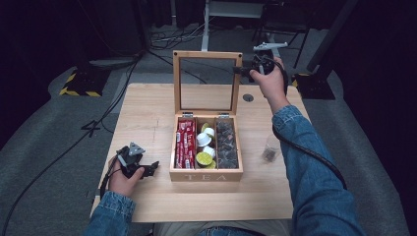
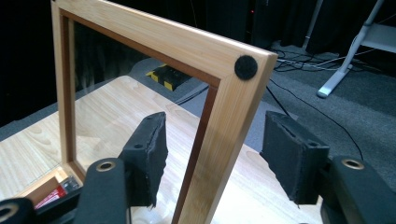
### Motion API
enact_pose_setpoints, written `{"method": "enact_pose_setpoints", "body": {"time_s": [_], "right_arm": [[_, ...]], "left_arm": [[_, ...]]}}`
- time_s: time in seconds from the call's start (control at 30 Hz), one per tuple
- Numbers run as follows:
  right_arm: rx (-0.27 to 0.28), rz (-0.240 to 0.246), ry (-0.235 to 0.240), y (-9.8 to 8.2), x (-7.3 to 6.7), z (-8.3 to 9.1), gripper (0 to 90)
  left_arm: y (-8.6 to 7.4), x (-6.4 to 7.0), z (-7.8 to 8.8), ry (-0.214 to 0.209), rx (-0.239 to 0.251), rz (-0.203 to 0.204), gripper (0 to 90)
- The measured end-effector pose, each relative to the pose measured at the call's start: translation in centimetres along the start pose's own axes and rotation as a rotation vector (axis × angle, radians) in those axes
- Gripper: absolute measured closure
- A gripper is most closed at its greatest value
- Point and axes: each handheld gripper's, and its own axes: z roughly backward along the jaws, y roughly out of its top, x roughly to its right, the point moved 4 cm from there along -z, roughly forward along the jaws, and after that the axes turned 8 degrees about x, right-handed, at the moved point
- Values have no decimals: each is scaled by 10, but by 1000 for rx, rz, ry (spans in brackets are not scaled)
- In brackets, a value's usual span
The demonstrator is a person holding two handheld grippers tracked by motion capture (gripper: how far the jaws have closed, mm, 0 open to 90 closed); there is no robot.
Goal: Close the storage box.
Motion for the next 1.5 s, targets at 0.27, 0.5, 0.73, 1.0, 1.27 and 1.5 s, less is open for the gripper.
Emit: {"method": "enact_pose_setpoints", "body": {"time_s": [0.27, 0.5, 0.73, 1.0, 1.27, 1.5], "right_arm": [[0, 4, 1, 3, 1, -10, 469], [-12, 11, -5, 4, -1, -14, 492], [-11, 17, -24, 3, 1, -12, 589], [-1, 32, -34, 5, -4, -5, 605], [8, 62, -9, 8, -17, 15, 613], [19, 96, 26, 7, -29, 33, 622]], "left_arm": [[1, 0, -2, 2, 0, 4, 156], [1, 0, -2, 2, 0, 4, 156], [1, 0, -2, 1, -1, 4, 156], [1, 0, -2, 2, 0, 0, 156], [1, 0, -2, 2, -1, 0, 156], [1, -1, -2, 2, -2, -1, 156]]}}
